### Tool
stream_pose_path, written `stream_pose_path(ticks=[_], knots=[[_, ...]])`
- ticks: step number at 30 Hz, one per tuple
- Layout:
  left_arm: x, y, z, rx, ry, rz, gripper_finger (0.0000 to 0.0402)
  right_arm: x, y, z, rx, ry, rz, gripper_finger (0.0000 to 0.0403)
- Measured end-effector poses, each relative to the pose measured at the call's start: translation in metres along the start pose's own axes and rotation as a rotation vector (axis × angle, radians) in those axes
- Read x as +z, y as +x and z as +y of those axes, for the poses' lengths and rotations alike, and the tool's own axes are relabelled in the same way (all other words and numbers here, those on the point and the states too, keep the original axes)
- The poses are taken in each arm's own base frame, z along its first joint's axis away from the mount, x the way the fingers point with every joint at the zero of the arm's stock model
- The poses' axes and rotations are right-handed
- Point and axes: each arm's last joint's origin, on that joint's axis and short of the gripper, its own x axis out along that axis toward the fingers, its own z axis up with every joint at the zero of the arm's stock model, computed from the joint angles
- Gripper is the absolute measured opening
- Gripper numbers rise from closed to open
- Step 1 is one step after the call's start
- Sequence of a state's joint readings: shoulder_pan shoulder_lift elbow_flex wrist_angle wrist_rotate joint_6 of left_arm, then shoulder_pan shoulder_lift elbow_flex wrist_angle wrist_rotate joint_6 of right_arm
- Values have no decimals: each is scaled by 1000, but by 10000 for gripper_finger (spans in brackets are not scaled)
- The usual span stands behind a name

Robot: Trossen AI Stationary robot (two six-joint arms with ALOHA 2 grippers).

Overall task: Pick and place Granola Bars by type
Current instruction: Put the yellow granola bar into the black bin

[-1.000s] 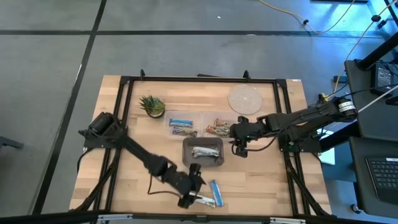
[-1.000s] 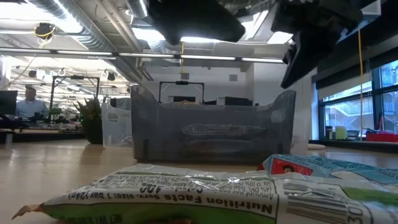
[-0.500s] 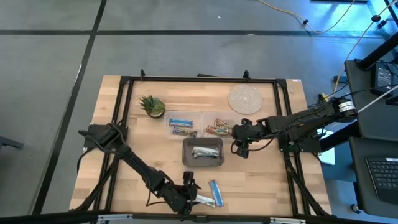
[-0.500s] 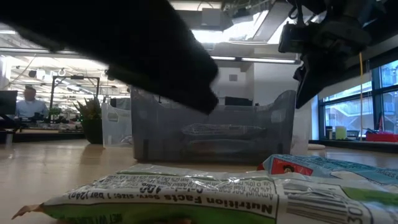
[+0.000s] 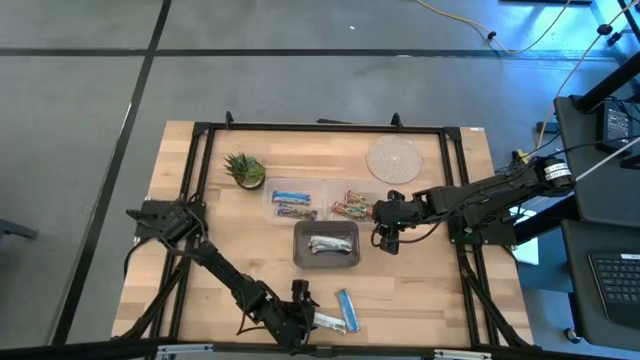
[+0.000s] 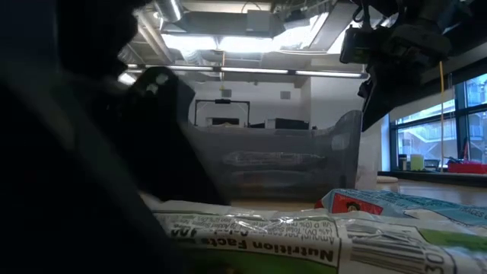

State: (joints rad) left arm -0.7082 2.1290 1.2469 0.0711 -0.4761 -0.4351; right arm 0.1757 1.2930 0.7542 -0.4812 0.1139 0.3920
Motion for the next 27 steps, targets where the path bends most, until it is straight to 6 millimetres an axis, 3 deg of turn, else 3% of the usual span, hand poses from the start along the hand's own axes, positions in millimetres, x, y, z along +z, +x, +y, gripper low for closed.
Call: stream_pose_path(ticks=[6, 19, 27], knots=[[-6, 6, -1, -7, -27, 21, 250, 0, 0, 0, 0, 0, 0, 127], [-7, 6, 0, -1, -36, 31, 144, 0, 0, 0, 1, -1, -1, 127], [-2, -2, 3, 7, -34, 37, 100, 0, 0, 0, 1, -2, -1, 127]])
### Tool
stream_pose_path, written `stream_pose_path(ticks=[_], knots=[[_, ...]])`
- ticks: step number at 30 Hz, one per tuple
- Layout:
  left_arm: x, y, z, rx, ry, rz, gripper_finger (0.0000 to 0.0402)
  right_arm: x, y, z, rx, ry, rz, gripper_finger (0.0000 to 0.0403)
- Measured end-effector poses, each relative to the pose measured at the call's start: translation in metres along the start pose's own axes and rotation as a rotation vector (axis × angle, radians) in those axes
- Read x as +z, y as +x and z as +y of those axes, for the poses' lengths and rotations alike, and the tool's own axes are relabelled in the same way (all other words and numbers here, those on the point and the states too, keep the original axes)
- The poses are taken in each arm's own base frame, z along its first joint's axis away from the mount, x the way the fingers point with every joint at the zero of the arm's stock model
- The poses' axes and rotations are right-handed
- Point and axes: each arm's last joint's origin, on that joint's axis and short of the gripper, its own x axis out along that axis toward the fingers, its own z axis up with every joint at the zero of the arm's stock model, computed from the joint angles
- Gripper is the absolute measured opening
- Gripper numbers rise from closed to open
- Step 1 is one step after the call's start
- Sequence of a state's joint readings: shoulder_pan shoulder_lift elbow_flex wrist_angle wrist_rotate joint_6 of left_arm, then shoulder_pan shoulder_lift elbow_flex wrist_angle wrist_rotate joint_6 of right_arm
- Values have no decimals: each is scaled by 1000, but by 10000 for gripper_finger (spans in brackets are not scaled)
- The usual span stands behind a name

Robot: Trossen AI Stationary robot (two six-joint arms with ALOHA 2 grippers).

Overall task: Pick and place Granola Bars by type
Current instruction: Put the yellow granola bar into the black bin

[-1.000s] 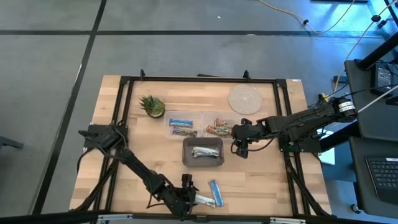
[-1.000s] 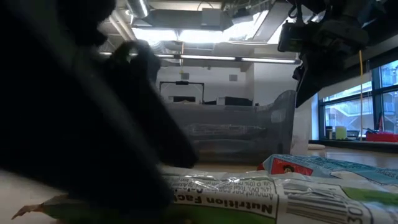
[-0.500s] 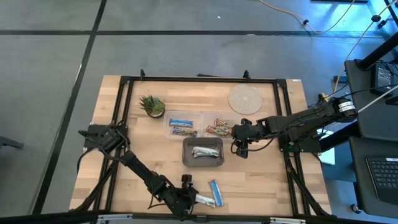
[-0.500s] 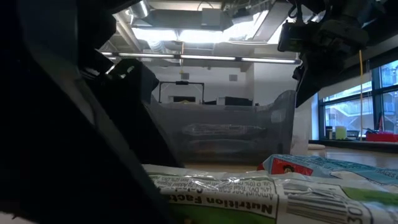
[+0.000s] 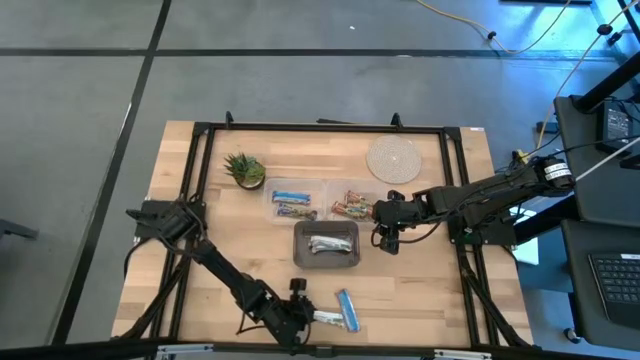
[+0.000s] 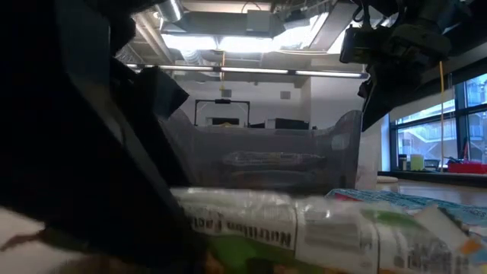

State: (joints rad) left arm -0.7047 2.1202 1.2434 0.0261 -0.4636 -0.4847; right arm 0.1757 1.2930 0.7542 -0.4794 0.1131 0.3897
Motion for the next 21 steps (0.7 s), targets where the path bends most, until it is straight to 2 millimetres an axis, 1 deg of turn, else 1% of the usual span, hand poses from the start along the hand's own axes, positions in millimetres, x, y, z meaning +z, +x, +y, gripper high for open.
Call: stream_pose_path(ticks=[3, 7, 9, 11, 14, 18, 21], knots=[[9, -10, 3, -3, -3, -8, 95, 0, 0, 0, 1, 0, 0, 127], [33, -34, 9, 3, -29, -61, 95, 0, 0, 0, 2, 0, 0, 127], [44, -46, 15, 17, -42, -82, 95, 0, 0, 0, 7, 0, 2, 127], [58, -61, 22, 36, -51, -132, 95, 0, 0, 0, 9, 0, 2, 127], [76, -78, 35, 101, -22, -199, 95, 0, 0, 0, 10, 3, 3, 127], [91, -90, 56, 179, 57, -210, 95, -1, 0, 1, 39, 36, 21, 127], [92, -88, 73, 223, 58, -153, 95, -1, 0, 2, 86, 65, 44, 127]])
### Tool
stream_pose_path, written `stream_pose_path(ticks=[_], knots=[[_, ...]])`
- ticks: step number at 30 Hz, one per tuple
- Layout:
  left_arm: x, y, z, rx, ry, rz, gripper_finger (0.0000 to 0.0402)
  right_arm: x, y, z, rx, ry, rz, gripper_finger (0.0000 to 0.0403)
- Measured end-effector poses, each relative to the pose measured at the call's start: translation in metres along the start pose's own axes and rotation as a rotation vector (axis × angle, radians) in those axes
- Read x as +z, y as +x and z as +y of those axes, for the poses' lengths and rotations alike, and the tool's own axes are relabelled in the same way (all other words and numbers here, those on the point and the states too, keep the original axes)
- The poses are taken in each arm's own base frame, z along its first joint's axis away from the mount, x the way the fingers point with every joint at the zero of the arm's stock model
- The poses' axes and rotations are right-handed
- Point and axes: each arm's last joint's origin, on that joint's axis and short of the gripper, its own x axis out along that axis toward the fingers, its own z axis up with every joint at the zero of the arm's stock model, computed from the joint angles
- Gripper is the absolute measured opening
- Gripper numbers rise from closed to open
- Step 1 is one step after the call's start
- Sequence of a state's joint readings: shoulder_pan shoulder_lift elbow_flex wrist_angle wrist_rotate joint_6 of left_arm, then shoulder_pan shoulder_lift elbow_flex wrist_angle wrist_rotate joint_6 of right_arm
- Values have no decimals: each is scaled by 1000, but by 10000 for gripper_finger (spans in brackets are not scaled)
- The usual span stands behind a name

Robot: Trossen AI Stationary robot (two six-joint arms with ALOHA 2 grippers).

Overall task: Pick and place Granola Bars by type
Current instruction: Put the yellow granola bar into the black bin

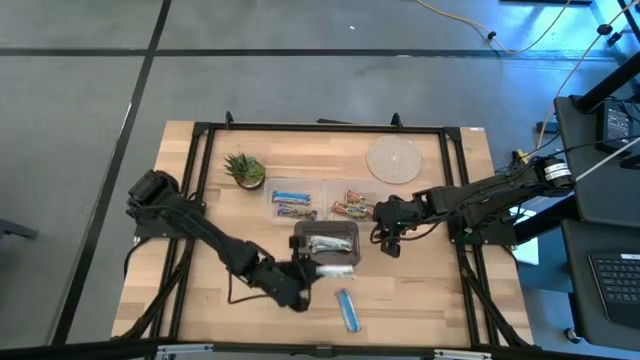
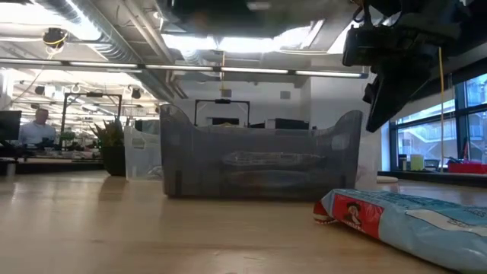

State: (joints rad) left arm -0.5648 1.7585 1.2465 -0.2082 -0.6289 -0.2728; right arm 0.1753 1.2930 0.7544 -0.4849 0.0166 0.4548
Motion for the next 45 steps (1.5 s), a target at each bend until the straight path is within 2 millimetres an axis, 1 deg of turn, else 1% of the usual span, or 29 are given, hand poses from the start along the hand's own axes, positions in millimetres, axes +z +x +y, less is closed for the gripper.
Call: stream_pose_path(ticks=[2, 6, 10, 13, 17, 21, 27, 31, 36, 41, 45], knots=[[-6, 5, 10, 32, 4, 78, 95, -1, 0, 0, 19, 22, 15, 127], [-18, 14, 32, 67, -42, 241, 95, -2, 0, 0, 26, 64, 35, 127], [-18, 23, 50, 115, -92, 282, 95, -2, 0, 0, 27, 98, 32, 127], [-18, 30, 61, 68, -88, 319, 95, -2, 0, 1, 28, 143, 29, 127], [-22, 43, 70, -11, -117, 385, 95, 2, 0, 2, 46, 215, -1, 127], [-26, 53, 77, -7, -132, 415, 95, 6, -1, 4, 75, 274, -44, 127], [-29, 58, 82, -5, -128, 437, 95, 9, -2, 9, 102, 350, -64, 127], [-29, 58, 80, -46, -86, 440, 95, 18, -12, 24, 101, 347, -127, 127], [-29, 58, 78, -69, -58, 440, 95, 34, -37, 50, 106, 346, -247, 127], [-29, 58, 79, -69, -59, 439, 95, 36, -57, 78, 138, 352, -302, 127], [-28, 58, 79, -68, -61, 436, 95, 35, -62, 105, 173, 350, -308, 127]])
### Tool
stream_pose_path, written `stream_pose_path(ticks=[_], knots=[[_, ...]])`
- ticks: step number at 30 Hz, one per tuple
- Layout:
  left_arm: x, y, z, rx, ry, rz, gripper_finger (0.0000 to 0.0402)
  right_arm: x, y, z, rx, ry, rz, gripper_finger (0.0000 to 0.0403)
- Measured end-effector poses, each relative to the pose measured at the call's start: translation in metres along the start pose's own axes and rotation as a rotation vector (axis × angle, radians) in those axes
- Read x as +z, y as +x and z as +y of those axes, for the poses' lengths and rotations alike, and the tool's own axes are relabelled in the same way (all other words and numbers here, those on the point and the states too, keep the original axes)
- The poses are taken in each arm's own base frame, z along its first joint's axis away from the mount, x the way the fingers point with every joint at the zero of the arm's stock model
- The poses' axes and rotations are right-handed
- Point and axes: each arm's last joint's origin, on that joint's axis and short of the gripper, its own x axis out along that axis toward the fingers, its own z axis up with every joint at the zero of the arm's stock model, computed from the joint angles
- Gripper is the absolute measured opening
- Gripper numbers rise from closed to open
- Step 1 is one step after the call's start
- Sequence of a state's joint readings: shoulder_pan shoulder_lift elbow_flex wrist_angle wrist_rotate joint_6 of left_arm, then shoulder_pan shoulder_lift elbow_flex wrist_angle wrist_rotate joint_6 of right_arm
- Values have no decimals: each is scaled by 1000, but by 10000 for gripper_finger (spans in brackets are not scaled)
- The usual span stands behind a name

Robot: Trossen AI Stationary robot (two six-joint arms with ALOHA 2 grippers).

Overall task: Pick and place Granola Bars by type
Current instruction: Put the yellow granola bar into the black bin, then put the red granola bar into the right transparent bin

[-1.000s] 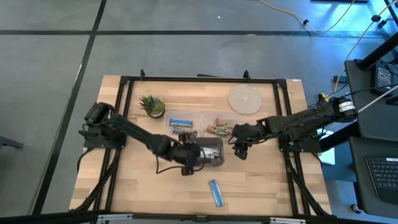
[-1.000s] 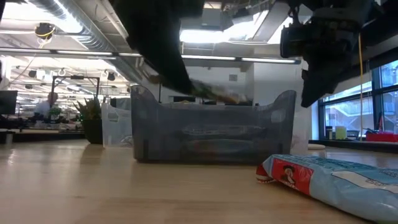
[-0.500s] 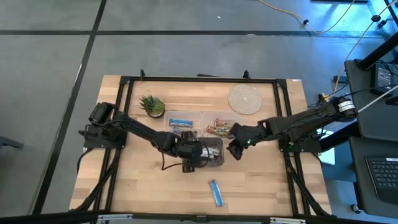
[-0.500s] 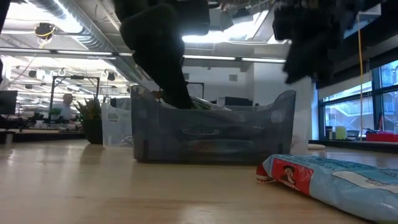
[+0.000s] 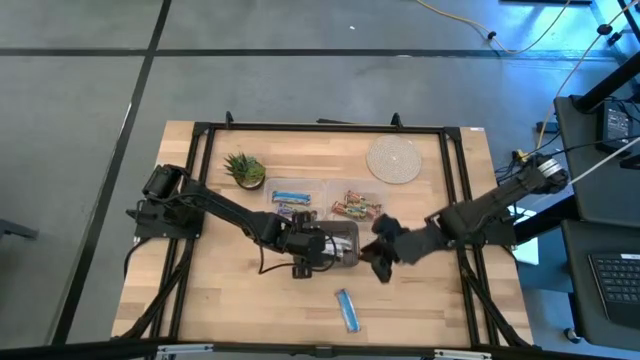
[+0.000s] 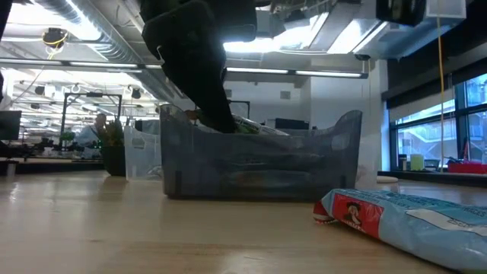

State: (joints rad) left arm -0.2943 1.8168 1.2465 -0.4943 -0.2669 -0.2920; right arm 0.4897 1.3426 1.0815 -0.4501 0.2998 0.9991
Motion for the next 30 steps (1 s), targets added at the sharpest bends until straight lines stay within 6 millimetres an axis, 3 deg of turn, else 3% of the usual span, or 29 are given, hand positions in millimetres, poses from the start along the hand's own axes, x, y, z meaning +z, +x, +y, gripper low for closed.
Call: stream_pose_path(ticks=[4, 14, 24, 30], knots=[[1, 0, 1, 3, -4, -8, 95, -15, 14, 20, -30, 9, 67, 127], [1, 0, 0, -1, -17, -13, 137, -38, 64, 51, -393, 165, 251, 127], [2, 0, 0, -3, -15, -19, 190, -59, 119, 65, -382, 222, 370, 127], [2, 0, 0, -3, 39, -19, 198, -69, 135, 63, -378, 239, 399, 127]])
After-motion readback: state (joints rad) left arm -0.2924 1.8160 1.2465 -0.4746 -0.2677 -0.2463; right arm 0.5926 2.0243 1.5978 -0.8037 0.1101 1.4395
